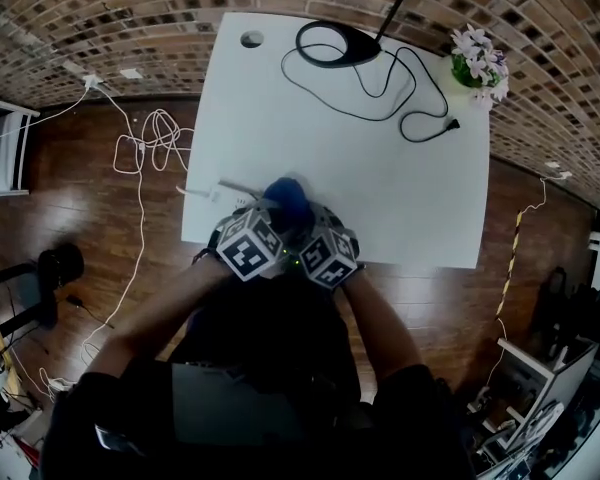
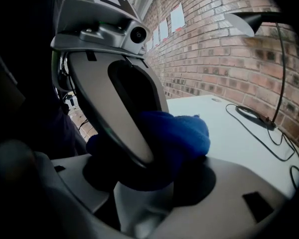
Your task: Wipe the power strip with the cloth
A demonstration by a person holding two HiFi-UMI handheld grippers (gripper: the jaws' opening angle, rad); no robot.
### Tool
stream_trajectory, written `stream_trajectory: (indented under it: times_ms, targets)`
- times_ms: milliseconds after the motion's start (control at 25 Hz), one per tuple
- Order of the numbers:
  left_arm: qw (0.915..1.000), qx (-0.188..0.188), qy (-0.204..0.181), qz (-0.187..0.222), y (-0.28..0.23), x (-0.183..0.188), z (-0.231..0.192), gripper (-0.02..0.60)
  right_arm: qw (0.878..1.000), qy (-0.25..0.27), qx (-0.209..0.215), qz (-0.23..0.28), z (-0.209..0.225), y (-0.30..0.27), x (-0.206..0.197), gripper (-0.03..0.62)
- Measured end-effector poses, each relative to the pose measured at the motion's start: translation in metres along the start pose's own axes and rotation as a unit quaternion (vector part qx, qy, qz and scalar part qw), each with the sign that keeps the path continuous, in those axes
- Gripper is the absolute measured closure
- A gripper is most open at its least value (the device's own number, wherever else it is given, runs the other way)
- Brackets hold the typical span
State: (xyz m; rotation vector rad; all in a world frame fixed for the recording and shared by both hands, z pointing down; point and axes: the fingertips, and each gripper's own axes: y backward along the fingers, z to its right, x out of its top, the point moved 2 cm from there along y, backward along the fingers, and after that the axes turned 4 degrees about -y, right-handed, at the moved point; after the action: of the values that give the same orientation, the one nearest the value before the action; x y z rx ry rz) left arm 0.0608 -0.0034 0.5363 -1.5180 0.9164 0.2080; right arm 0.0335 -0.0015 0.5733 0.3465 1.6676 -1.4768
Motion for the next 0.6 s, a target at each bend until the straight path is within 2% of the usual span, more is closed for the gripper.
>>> stream_trajectory:
  times_ms: [200,360,520,600]
  targets:
    - [0.9999,-0.009,0.007,0.005,0.002,-0.002,-0.002,0.506,1.0,-0.003,0.0,-0.002,0.0,0.0,0.0,0.298]
    - [0.9998,0.009,0.007,0.018,0.007,-0.005,-0.003,0.506,1.0,-0.004,0.0,-0.003,-0.001,0.0,0.001,0.298]
    - [0.9995,0.012,0.02,0.02,0.009,-0.007,-0.007,0.506,1.0,-0.005,0.0,-0.004,-0.001,0.0,0.001,0.299]
    - [0.999,0.018,0.023,0.034,0.012,-0.008,-0.008,0.506,1.0,-0.005,0.0,-0.004,-0.001,0.0,0.001,0.301]
